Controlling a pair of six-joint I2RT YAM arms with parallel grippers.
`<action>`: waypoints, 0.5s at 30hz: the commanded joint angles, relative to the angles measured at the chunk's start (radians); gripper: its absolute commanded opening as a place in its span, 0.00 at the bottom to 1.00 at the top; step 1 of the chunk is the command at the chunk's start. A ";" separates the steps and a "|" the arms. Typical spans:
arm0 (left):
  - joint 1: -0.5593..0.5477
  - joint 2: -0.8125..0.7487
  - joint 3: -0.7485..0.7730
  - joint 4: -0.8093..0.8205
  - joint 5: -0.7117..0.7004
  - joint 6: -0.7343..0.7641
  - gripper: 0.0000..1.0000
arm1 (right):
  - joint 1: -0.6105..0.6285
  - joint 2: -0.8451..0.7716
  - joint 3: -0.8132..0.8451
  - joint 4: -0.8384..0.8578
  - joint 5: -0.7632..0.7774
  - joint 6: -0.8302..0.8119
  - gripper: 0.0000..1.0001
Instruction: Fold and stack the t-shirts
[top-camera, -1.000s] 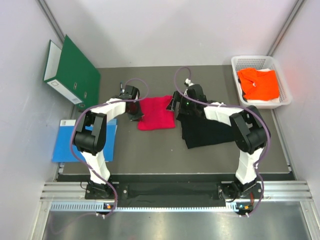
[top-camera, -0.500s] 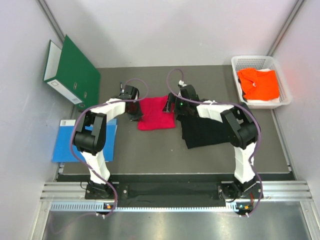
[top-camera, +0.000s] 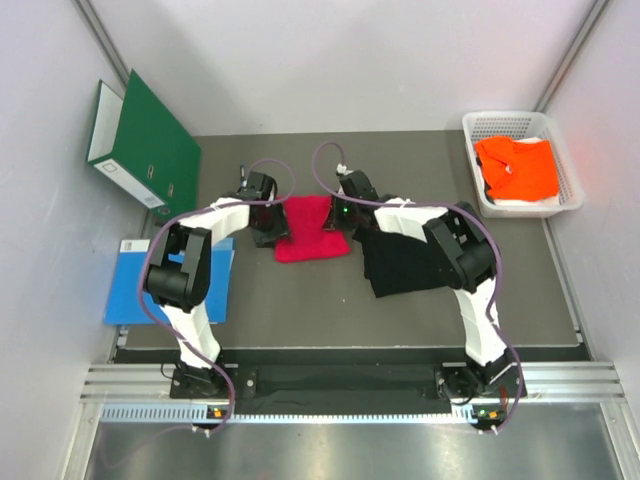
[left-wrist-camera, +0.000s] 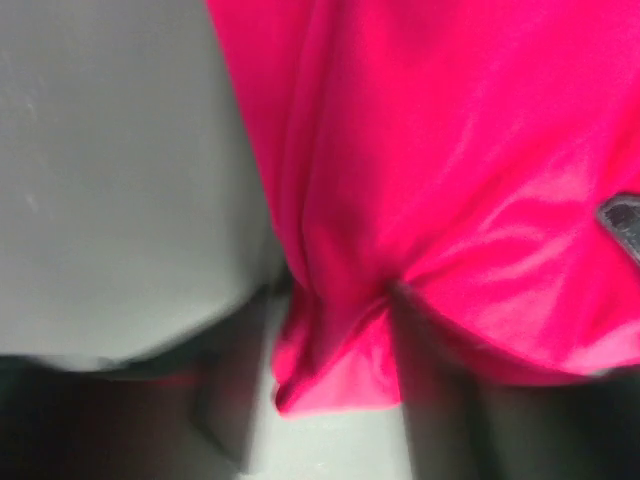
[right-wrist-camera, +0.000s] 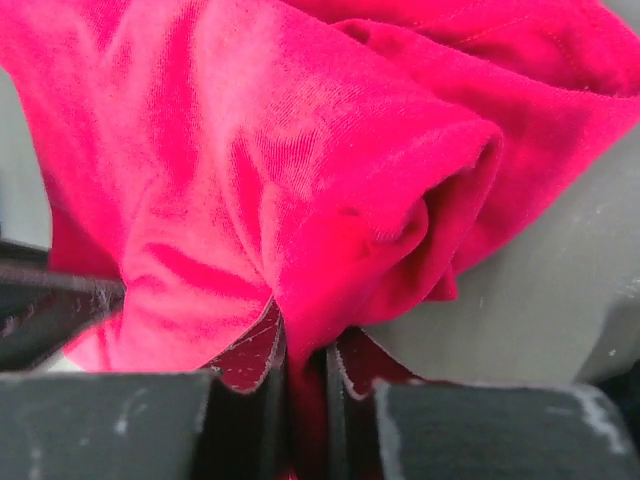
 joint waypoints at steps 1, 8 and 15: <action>0.003 -0.074 -0.024 -0.131 -0.062 -0.011 0.74 | 0.036 -0.061 -0.024 -0.091 0.051 -0.070 0.04; 0.011 -0.168 -0.073 -0.137 -0.164 -0.050 0.98 | 0.100 -0.248 0.022 -0.255 0.217 -0.230 0.03; 0.011 -0.104 -0.086 -0.137 -0.159 -0.048 0.98 | 0.097 -0.399 -0.019 -0.373 0.318 -0.265 0.03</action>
